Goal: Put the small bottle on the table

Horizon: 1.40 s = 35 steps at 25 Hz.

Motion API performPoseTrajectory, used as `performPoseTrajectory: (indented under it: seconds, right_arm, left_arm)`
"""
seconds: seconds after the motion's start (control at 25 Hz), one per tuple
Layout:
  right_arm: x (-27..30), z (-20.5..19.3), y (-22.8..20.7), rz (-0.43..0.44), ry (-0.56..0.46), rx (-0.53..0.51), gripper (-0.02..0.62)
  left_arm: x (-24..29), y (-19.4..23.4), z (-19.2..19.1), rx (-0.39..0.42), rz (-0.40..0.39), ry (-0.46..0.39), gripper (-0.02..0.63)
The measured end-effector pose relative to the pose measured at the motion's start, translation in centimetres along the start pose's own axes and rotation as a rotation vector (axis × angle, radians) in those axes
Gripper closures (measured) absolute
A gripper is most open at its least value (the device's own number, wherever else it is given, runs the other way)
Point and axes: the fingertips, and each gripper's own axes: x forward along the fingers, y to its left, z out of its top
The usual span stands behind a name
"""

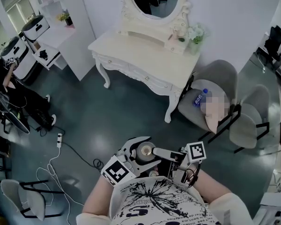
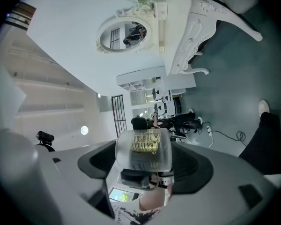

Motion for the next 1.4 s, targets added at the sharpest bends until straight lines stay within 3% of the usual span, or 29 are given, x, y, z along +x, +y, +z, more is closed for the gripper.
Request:
performPoseTrajectory:
  seconds: [0.36,0.92,1.4]
  right_arm:
    - [4.6,5.1,-0.9,-0.012,-0.037,0.007,0.232]
    - [18.9,16.5,-3.7,0.017,-0.143,-0.023,0.232]
    - [26.2,26.1,-5.9,-0.001,-0.136,-0.001,0.233]
  left_arm:
    - [-0.7,6.9,-0.5,-0.014,-0.034,-0.001,0.264]
    - [-5.6,24.3,-2.3,0.03,-0.149,0.014,0.264]
    - [-5.9,36.6,-3.7,-0.008,-0.095,0.024,0.264]
